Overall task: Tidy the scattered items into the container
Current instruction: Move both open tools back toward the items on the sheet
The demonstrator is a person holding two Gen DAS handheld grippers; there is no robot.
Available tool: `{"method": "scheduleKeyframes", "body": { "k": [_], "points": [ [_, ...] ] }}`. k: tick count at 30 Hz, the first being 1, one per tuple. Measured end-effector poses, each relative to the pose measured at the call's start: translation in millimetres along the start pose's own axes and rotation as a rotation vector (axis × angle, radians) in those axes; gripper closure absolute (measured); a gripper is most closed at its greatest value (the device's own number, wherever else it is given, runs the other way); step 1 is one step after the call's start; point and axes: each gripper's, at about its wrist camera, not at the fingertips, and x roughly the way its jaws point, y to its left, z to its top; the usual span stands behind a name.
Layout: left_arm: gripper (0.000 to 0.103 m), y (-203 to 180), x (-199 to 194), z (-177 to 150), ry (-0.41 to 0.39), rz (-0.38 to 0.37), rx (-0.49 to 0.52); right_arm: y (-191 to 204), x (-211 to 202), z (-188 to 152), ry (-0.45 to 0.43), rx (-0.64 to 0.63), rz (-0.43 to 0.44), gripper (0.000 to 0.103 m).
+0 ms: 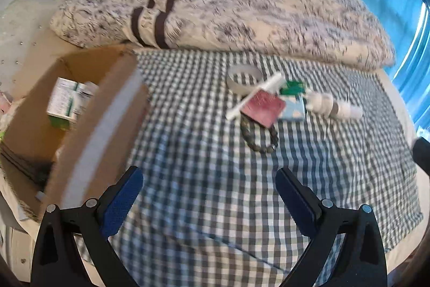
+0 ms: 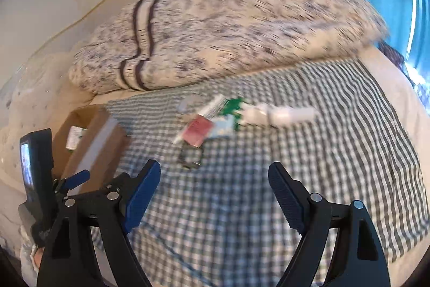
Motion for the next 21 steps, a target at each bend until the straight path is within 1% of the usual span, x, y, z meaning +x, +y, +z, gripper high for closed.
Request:
{"method": "scheduleKeyframes", "body": {
  "k": [3, 4, 5, 8, 13, 15, 19, 21],
  "points": [
    [0.002, -13, 23, -1, 0.037, 0.018, 0.009, -26, 9, -2, 0.018, 0.042, -0.019, 0.024],
    [0.002, -15, 32, 0, 0.053, 0.019, 0.003, -33, 13, -2, 0.027, 0.045, -0.028, 0.031],
    [0.002, -16, 39, 1, 0.067, 0.015, -0.006, -41, 18, -1, 0.036, 0.050, -0.034, 0.035],
    [0.002, -22, 61, 4, 0.101, 0.001, -0.023, -61, 36, 5, 0.057, 0.083, -0.041, 0.036],
    [0.003, -31, 93, 18, 0.118, -0.004, -0.025, -84, 77, 19, 0.088, 0.082, -0.083, 0.036],
    [0.007, -32, 108, 23, 0.136, -0.012, -0.037, -88, 95, 25, 0.104, 0.077, -0.097, 0.036],
    [0.010, -36, 138, 30, 0.171, -0.022, -0.046, -96, 124, 35, 0.114, 0.070, -0.116, 0.036],
    [0.016, -37, 152, 31, 0.193, -0.036, -0.046, -102, 135, 41, 0.111, 0.073, -0.121, 0.036]
  ]
}}
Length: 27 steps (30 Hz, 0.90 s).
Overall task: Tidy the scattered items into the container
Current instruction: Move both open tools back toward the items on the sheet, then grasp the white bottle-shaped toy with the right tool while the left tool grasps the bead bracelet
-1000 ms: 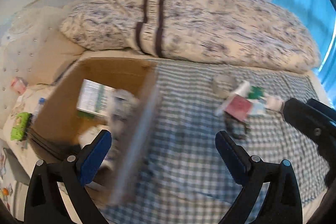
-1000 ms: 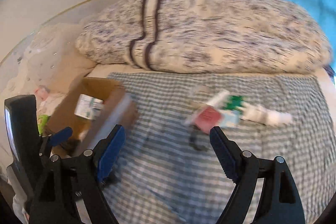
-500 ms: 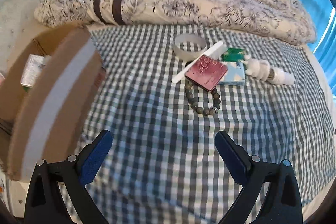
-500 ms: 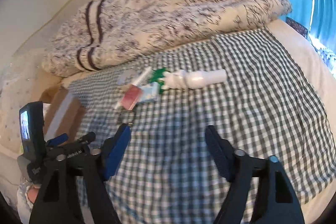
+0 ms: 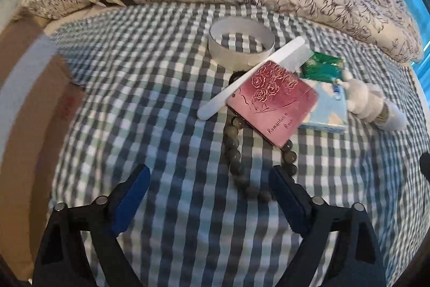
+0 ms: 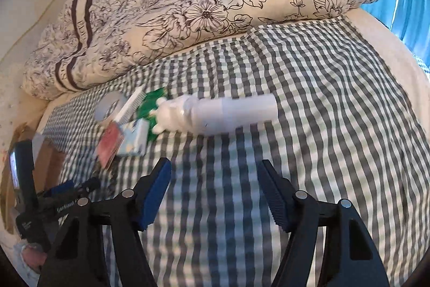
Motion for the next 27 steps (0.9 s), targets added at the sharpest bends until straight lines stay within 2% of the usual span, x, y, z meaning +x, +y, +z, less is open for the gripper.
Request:
{"method": "scheduleKeyframes", "body": {
  "k": [2, 7, 8, 9, 10, 11, 12, 14, 17, 24, 27],
  "points": [
    [0.019, -1, 14, 1, 0.029, -0.016, 0.010, -2, 8, 6, 0.004, -0.012, -0.013, 0.036],
    [0.020, -7, 21, 4, 0.003, -0.025, 0.031, 1, 23, 16, 0.002, -0.091, -0.060, 0.036],
    [0.030, -9, 20, 4, 0.002, -0.032, 0.033, 1, 25, 17, 0.003, -0.098, -0.059, 0.036],
    [0.048, -13, 17, 4, -0.003, -0.044, 0.042, 2, 28, 18, 0.004, -0.102, -0.060, 0.036],
    [0.061, -17, 13, 3, -0.010, -0.050, 0.053, 4, 31, 18, 0.006, -0.105, -0.061, 0.031],
    [0.083, -21, 10, 2, -0.012, -0.049, 0.061, 5, 34, 18, 0.008, -0.111, -0.060, 0.023],
    [0.088, -25, 8, 0, -0.009, -0.043, 0.068, 8, 37, 18, 0.008, -0.123, -0.057, 0.020],
    [0.090, -27, 5, -1, -0.005, -0.041, 0.063, 12, 43, 16, 0.004, -0.148, -0.078, 0.017],
    [0.092, -24, -4, 0, -0.009, -0.072, 0.033, 14, 48, 17, -0.016, -0.164, -0.171, 0.016],
    [0.092, -18, -9, 3, -0.013, -0.055, 0.025, 0, 66, 27, 0.026, -0.081, -0.111, 0.012],
    [0.092, -16, -4, 3, -0.006, -0.055, 0.026, 2, 77, 30, 0.035, -0.076, -0.138, 0.012]
  ]
}}
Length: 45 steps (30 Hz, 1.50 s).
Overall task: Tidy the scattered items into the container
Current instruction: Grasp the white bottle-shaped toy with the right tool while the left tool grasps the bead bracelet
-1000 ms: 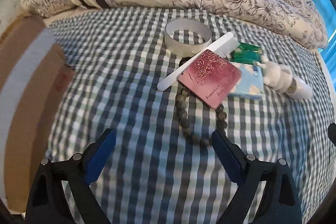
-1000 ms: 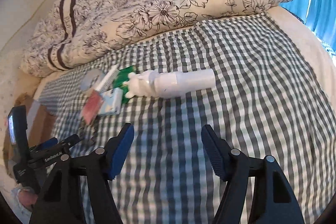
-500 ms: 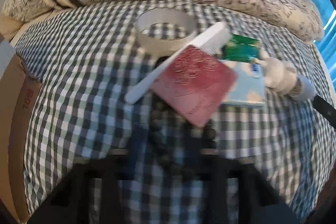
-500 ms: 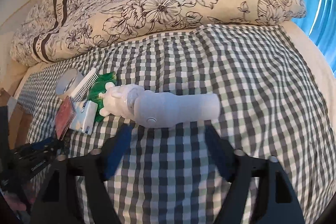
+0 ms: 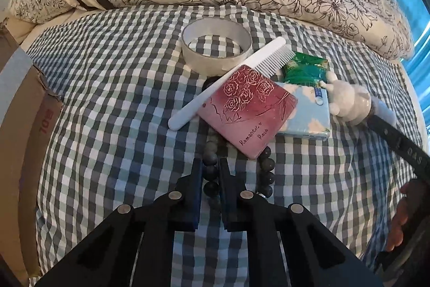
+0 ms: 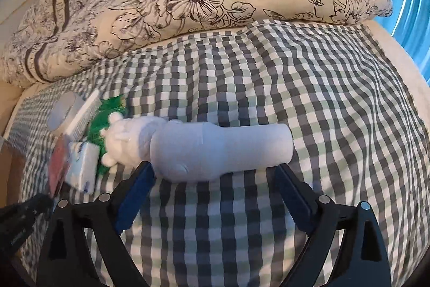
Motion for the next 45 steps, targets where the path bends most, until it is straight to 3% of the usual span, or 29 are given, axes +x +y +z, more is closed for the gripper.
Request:
{"method": "scheduleKeyframes", "body": {
  "k": [3, 4, 5, 7, 9, 11, 13, 15, 16, 17, 19, 20, 24, 32, 33, 34, 35, 45],
  "points": [
    [0.092, 2, 4, 1, 0.002, -0.003, -0.002, -1, 4, 0, -0.013, 0.010, -0.006, 0.012],
    [0.092, 3, 5, 1, 0.002, -0.005, -0.002, -1, 2, -2, -0.020, 0.011, 0.004, 0.018],
    [0.092, 2, 5, 1, 0.004, -0.007, -0.001, 0, -1, -3, -0.023, 0.010, 0.025, 0.037],
    [0.092, 3, 4, 1, 0.005, -0.013, -0.006, 1, -7, -5, -0.014, 0.011, 0.068, 0.055],
    [0.092, 4, 0, 1, 0.000, -0.021, -0.012, 2, -14, -8, -0.025, 0.007, 0.078, 0.059],
    [0.092, 3, -6, 1, -0.010, -0.025, -0.007, 0, -19, -10, -0.023, 0.009, 0.113, 0.077],
    [0.092, 2, -13, 0, -0.019, -0.024, -0.001, -4, -21, -11, -0.012, 0.038, 0.158, 0.081],
    [0.092, 1, -16, 0, -0.025, -0.024, 0.001, -9, -21, -11, 0.009, 0.076, 0.176, 0.080],
    [0.092, 0, -17, 0, -0.025, -0.026, 0.004, -12, -19, -11, 0.020, 0.097, 0.187, 0.073],
    [0.092, 0, -17, -1, -0.024, -0.024, 0.004, -14, -19, -12, 0.027, 0.122, 0.209, 0.054],
    [0.092, -1, -13, -2, -0.017, -0.021, 0.006, -19, -20, -12, 0.021, 0.179, 0.264, 0.037],
    [0.092, -1, -12, -2, -0.015, -0.019, 0.007, -22, -22, -12, 0.018, 0.214, 0.294, 0.035],
    [0.092, 0, -3, -4, 0.000, -0.020, 0.010, -37, -20, -6, 0.026, 0.347, 0.369, 0.034],
    [0.092, 4, 19, -7, 0.021, -0.056, -0.005, -47, 21, 16, 0.085, 0.518, 0.323, 0.034],
    [0.092, 3, 20, -7, 0.019, -0.055, -0.004, -46, 22, 19, 0.084, 0.517, 0.306, 0.036],
    [0.092, 2, 20, -6, 0.016, -0.051, -0.001, -44, 24, 20, 0.083, 0.513, 0.286, 0.051],
    [0.092, 0, 19, -6, 0.012, -0.046, 0.007, -43, 24, 21, 0.078, 0.508, 0.283, 0.055],
    [0.092, 10, -9, 3, -0.014, -0.131, -0.037, -29, -21, 11, -0.011, 0.363, 0.243, 0.056]
  ]
}}
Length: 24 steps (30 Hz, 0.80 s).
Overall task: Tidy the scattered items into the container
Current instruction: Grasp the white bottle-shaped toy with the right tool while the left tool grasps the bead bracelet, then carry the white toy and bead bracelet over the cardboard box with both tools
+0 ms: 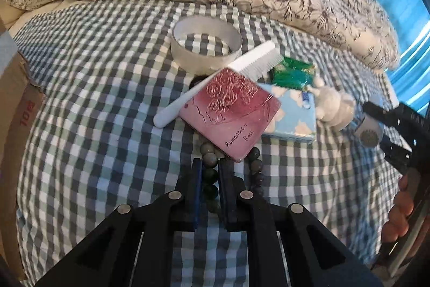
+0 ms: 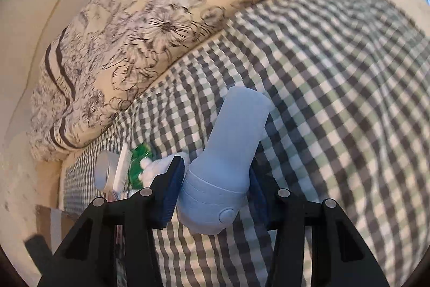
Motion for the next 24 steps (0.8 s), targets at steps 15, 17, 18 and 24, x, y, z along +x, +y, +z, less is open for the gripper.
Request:
{"method": "scheduleKeyframes", "body": {
  "k": [15, 17, 18, 24],
  "points": [
    [0.092, -27, -81, -2, -0.114, -0.036, 0.031, 13, -68, -51, -0.001, -0.082, 0.065, 0.056],
    [0.092, -30, -99, -3, -0.143, -0.039, 0.039, 22, -77, -60, -0.001, -0.104, 0.079, 0.056],
    [0.092, -31, -108, -4, -0.154, -0.035, 0.043, 29, -83, -66, 0.000, -0.121, 0.090, 0.056],
    [0.092, -25, -152, -14, -0.205, -0.033, 0.042, 74, -118, -96, -0.002, -0.213, 0.136, 0.056]
  ]
}}
